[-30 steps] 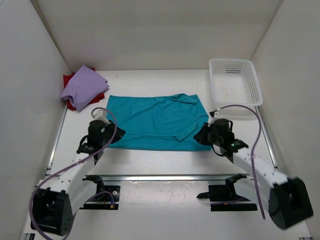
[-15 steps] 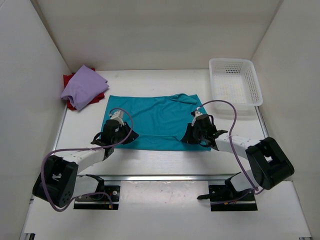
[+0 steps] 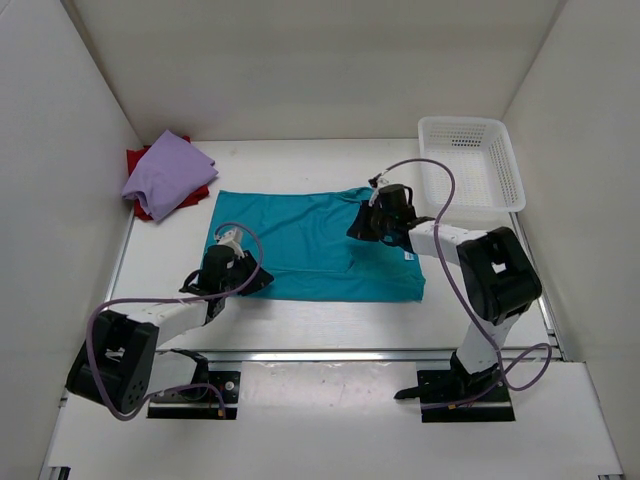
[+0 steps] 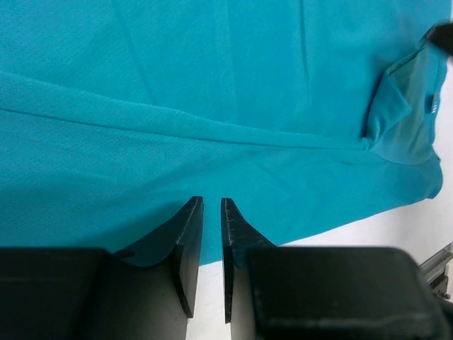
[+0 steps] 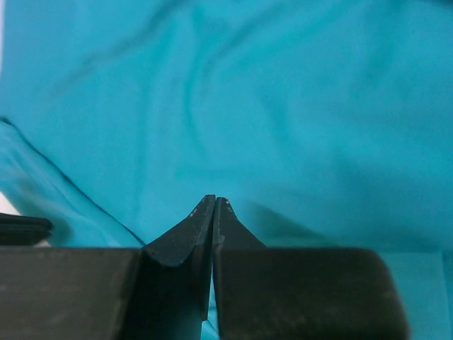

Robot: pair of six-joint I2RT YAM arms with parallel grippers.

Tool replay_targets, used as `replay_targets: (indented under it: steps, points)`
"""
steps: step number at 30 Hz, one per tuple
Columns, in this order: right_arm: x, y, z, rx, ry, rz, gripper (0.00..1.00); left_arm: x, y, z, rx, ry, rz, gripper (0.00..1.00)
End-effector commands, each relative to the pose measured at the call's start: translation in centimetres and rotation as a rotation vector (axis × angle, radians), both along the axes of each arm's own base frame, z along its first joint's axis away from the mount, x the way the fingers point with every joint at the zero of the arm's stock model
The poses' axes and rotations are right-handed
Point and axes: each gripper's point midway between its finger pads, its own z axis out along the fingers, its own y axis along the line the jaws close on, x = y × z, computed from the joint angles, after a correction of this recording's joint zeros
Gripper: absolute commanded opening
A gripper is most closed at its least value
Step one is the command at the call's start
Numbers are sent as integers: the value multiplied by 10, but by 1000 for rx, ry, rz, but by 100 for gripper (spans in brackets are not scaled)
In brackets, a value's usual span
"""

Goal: Fold and stack the t-shirts
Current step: Fold the flattened tshirt in 1/3 of the way, then grap the side of the flattened tshirt furthest away from the robot with both arms

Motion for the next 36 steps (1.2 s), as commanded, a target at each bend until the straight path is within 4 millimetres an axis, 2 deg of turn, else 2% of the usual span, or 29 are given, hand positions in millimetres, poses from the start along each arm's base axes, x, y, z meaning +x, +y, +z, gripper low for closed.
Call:
replay_targets:
  steps: [1,2,4,6,8,9,10,11,12,14,15,16,17,18,19,20,23,24,25,26,27,28,30,34,36]
  points:
    - [13,8,30,50,-83,27,0,10,3,20,13,-35,4,28]
    - [10,8,31,50,-90,32,0,9,4,19,23,-26,-1,26]
    - [10,-6,43,42,-142,-1,0,16,14,22,61,-7,48,24]
    - [19,-20,47,31,-150,-43,0,29,20,34,42,5,106,17]
    - [38,-45,44,2,-124,-107,0,43,22,45,38,16,128,14]
    - [47,-49,47,-6,-128,-123,0,59,17,67,21,-47,97,15]
    - [61,-62,50,-36,-135,-164,0,77,14,88,-15,-116,72,16]
    - [76,-78,52,-65,-150,-221,0,97,26,101,-29,-138,119,17]
    - [80,-86,50,-82,-146,-245,0,107,32,106,-36,-147,158,20]
    - [102,-109,58,-121,-166,-312,0,144,60,118,-28,-170,249,25]
    - [107,-115,53,-135,-157,-323,4,160,74,127,-19,-171,275,26]
    - [115,-119,58,-132,-170,-328,6,172,77,111,0,-126,281,25]
    - [118,-124,55,-147,-145,-333,11,189,85,104,27,-92,287,25]
    - [120,-128,52,-156,-138,-339,16,201,90,113,38,-88,288,26]
    - [123,-136,50,-165,-137,-361,20,214,96,102,78,-57,295,27]
    - [124,-134,45,-164,-128,-346,21,221,104,88,119,-34,309,27]
    - [129,-134,37,-167,-116,-336,24,248,118,74,238,-5,322,32]
    - [127,-132,35,-153,-111,-336,24,260,121,71,267,11,331,33]
    - [123,-127,29,-135,-101,-318,24,269,128,81,286,3,334,34]
    - [123,-129,30,-126,-105,-326,24,272,126,63,310,44,316,35]
    - [122,-123,31,-112,-122,-311,24,279,127,56,332,63,297,35]
    - [122,-122,37,-94,-134,-310,24,285,126,54,340,79,287,36]
    - [122,-118,38,-93,-145,-292,24,287,141,46,437,110,321,36]
    - [117,-113,38,-89,-142,-278,23,285,159,37,478,124,367,48]
    - [115,-112,37,-79,-145,-274,24,287,164,35,489,121,378,51]
